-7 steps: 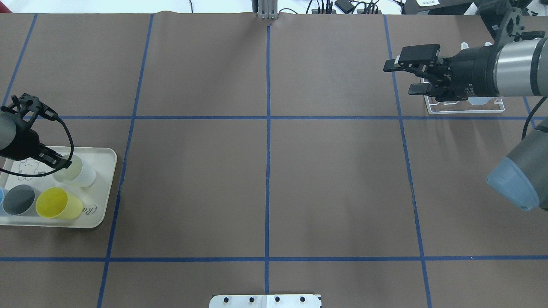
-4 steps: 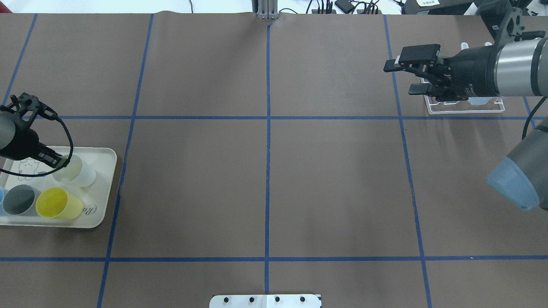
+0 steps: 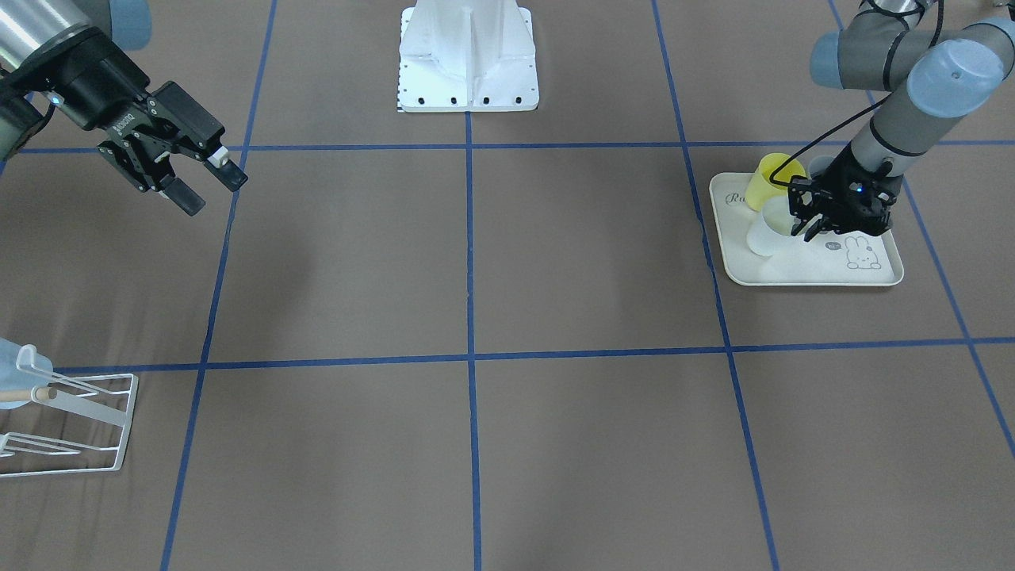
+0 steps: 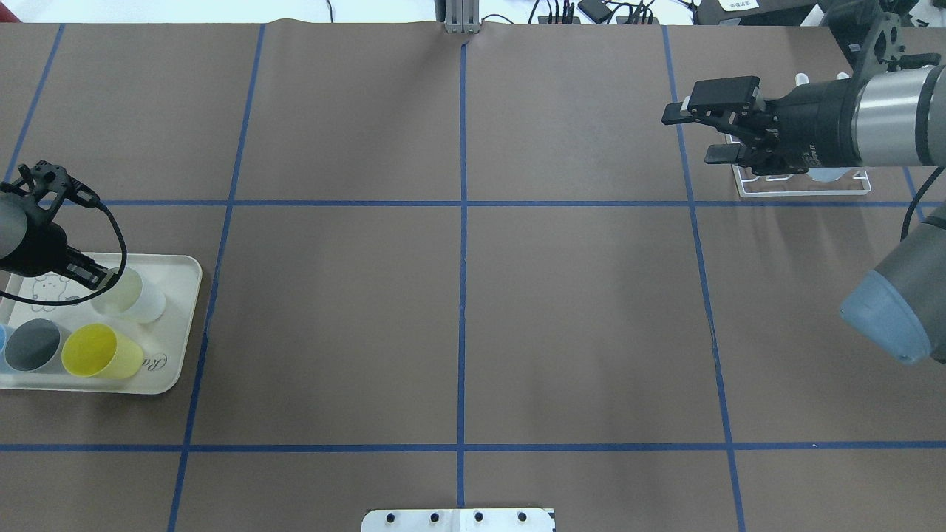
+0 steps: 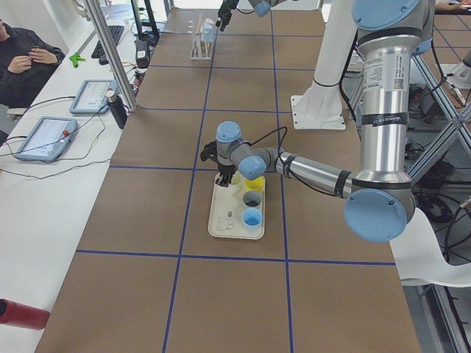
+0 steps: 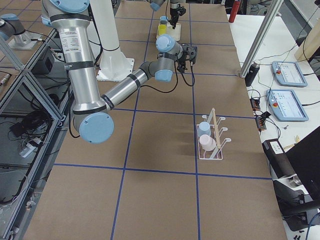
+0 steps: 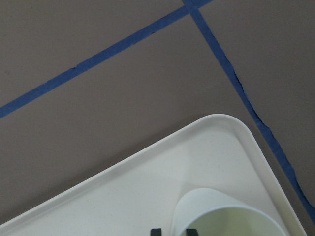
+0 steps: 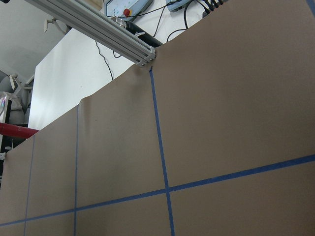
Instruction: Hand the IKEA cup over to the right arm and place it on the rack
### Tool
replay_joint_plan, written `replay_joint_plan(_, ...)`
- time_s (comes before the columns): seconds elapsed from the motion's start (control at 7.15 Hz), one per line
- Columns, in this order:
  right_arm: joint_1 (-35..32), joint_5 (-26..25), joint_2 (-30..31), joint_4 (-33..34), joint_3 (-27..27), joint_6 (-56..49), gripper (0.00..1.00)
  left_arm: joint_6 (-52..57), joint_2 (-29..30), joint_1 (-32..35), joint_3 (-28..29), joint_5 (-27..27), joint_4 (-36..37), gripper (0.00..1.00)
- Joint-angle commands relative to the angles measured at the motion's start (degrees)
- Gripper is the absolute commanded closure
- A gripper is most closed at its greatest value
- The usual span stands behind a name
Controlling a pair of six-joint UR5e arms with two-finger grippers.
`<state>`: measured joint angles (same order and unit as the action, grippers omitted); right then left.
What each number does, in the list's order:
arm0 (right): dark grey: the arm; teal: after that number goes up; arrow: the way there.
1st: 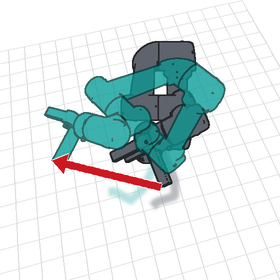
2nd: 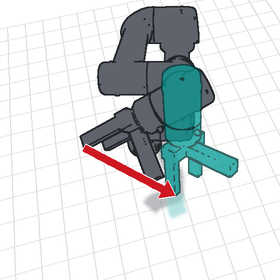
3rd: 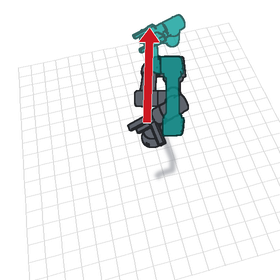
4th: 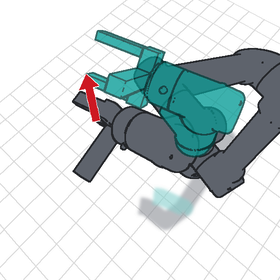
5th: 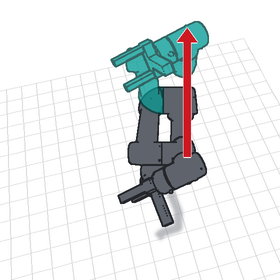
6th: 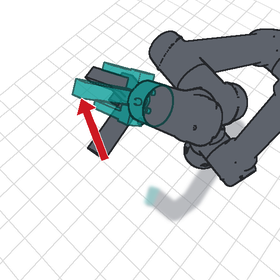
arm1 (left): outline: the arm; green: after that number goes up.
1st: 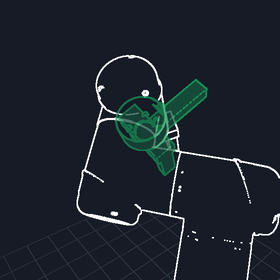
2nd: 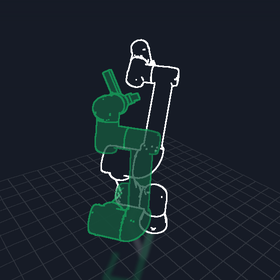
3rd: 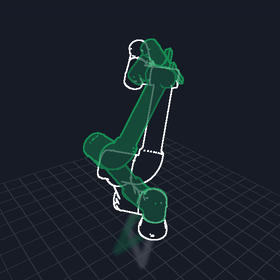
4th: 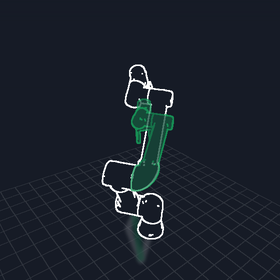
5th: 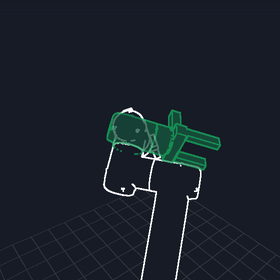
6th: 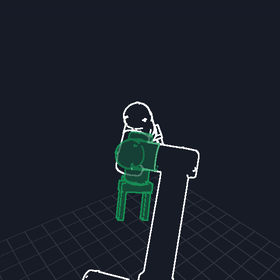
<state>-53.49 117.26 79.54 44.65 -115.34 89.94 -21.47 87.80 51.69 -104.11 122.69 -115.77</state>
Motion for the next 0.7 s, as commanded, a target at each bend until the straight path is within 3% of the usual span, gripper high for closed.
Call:
replay_joint_plan(0.0,0.05,-0.01,0.00,0.00,0.03,-0.03,0.01,0.55,0.00,0.08,-0.22,-0.08,-0.24,1.00)
replay_joint_plan(0.28,-0.04,-0.01,0.00,0.00,-0.06,0.14,0.01,0.55,-0.70,0.95,-3.63,-0.17,0.37,1.00)
replay_joint_plan(0.56,-0.04,-0.01,-0.09,0.00,-0.15,0.15,0.01,0.03,-0.27,7.69,-5.75,0.18,2.56,1.00)
